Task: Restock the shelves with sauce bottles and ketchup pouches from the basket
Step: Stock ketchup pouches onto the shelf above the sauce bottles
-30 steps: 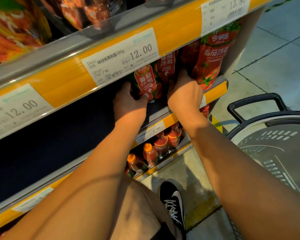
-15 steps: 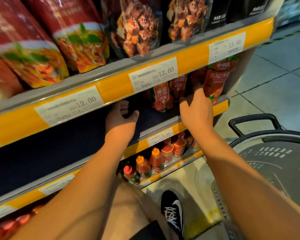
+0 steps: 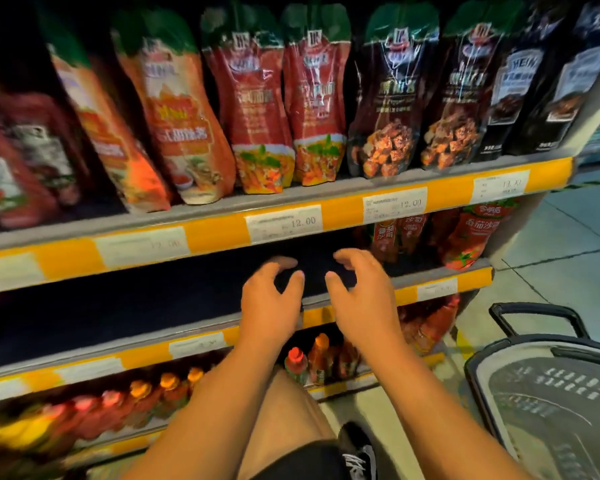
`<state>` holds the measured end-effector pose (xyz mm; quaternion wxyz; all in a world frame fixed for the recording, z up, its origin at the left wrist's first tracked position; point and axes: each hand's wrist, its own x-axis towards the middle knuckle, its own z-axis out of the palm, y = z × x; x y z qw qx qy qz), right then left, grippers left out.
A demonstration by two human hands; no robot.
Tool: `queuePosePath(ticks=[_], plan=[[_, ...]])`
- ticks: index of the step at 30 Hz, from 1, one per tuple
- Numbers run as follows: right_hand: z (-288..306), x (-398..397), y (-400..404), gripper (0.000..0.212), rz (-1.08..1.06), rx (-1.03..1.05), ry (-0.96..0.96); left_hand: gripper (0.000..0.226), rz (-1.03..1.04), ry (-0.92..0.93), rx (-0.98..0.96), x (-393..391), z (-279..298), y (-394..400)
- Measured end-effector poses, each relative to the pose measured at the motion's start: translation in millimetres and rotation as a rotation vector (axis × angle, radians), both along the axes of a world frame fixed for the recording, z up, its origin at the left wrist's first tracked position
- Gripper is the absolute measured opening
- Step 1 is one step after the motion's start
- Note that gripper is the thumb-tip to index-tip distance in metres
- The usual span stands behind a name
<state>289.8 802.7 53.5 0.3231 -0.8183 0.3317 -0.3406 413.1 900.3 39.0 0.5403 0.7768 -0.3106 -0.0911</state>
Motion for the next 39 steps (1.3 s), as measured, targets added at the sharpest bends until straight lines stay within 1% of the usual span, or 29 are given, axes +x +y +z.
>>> queuePosePath(ticks=[5, 7, 9, 14, 17, 19, 21, 24, 28, 32, 35, 39], plan=[[18.4, 23.7, 48.1, 0.027, 0.149, -0.032, 0.009, 0.023, 0.009, -0.088, -0.057, -3.6, 12.9, 60.3], [26.5, 33.6, 67.0, 0.025, 0.204, -0.052, 0.001, 0.025, 0.028, -0.126, -0.035, -2.5, 13.2, 96.7], [32.3, 44.3, 87.5, 0.023, 0.259, -0.066, 0.002, 0.025, 0.068, -0.114, -0.017, 0.2, 11.8, 138.1], [38.0, 76.8, 148.8, 0.023, 0.433, -0.083, 0.025, 0.023, 0.218, -0.1, -0.043, 18.0, 24.2, 243.9], [40.6, 95.4, 189.9, 0.024, 0.553, -0.111, 0.074, 0.024, 0.348, -0.121, -0.118, 37.5, 33.9, 312.8], [43.5, 106.7, 217.4, 0.025, 0.633, -0.156, 0.092, 0.025, 0.446, -0.145, -0.127, 53.3, 34.0, 361.9], [46.5, 116.7, 245.7, 0.026, 0.715, -0.194, 0.109, 0.029, 0.58, -0.152, -0.117, 68.1, 23.4, 411.2], [47.8, 131.9, 291.0, 0.026, 0.83, -0.235, 0.122, 0.036, 0.781, -0.085, -0.123, 81.7, -5.5, 482.9], [45.9, 153.7, 355.0, 0.027, 0.963, -0.262, 0.142, 0.036, 0.99, -0.012, -0.034, 80.6, -46.6, 563.1], [36.2, 171.6, 419.7, 0.029, 1.122, -0.26, 0.178, 0.041, 1.086, 0.109, 0.012, 59.6, -85.2, 620.7], [23.3, 181.3, 464.4, 0.029, 1.215, -0.212, 0.224, 0.04, 1.161, 0.133, 0.077, 40.2, -97.0, 645.1], [2.2, 188.4, 510.1, 0.028, 1.296, -0.163, 0.297, 0.023, 1.25, 0.174, 0.086, 21.9, -105.5, 667.7]])
